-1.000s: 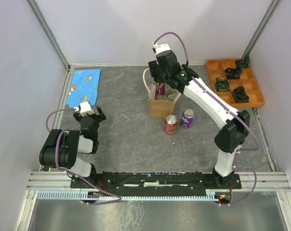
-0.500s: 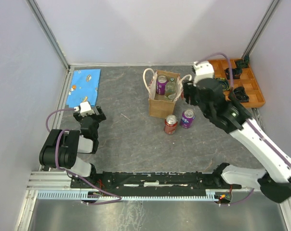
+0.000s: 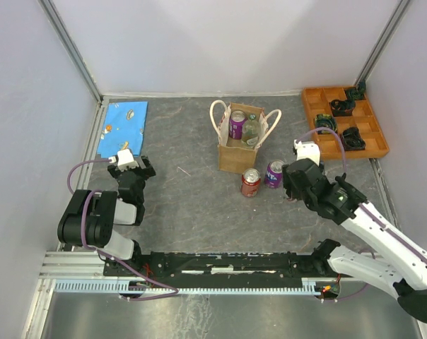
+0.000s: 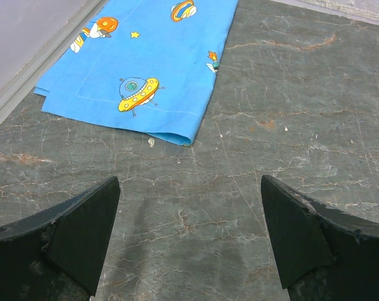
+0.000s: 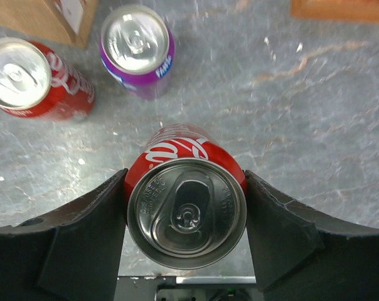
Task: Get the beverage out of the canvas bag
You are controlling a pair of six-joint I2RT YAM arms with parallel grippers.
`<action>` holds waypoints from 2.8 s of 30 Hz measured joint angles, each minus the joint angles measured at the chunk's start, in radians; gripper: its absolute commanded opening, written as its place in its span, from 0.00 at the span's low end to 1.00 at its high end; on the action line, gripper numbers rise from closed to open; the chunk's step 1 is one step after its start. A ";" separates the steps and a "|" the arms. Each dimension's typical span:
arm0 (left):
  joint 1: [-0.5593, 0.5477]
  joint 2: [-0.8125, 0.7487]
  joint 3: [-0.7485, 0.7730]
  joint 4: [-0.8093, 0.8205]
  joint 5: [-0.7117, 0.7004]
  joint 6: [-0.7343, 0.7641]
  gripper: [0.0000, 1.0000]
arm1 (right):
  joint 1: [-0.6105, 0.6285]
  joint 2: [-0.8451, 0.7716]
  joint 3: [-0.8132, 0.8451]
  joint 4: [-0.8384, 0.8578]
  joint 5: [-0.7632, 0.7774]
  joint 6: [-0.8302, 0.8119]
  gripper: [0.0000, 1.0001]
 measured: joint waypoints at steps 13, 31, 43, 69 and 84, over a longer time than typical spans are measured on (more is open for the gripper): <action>0.000 0.000 0.000 0.000 0.000 0.000 0.99 | 0.000 0.104 -0.182 0.122 -0.106 0.111 0.00; 0.000 0.000 0.000 0.000 0.000 0.000 0.99 | 0.000 0.257 -0.198 0.208 -0.165 0.167 0.56; 0.000 0.000 0.000 0.000 0.000 0.000 0.99 | 0.000 0.261 -0.195 0.200 -0.132 0.182 0.99; 0.000 0.000 0.000 0.000 0.000 0.000 0.99 | -0.024 0.558 0.502 0.313 0.038 -0.206 0.74; 0.000 0.000 0.000 0.000 0.000 0.000 0.99 | -0.180 0.918 0.724 0.346 -0.259 -0.232 0.66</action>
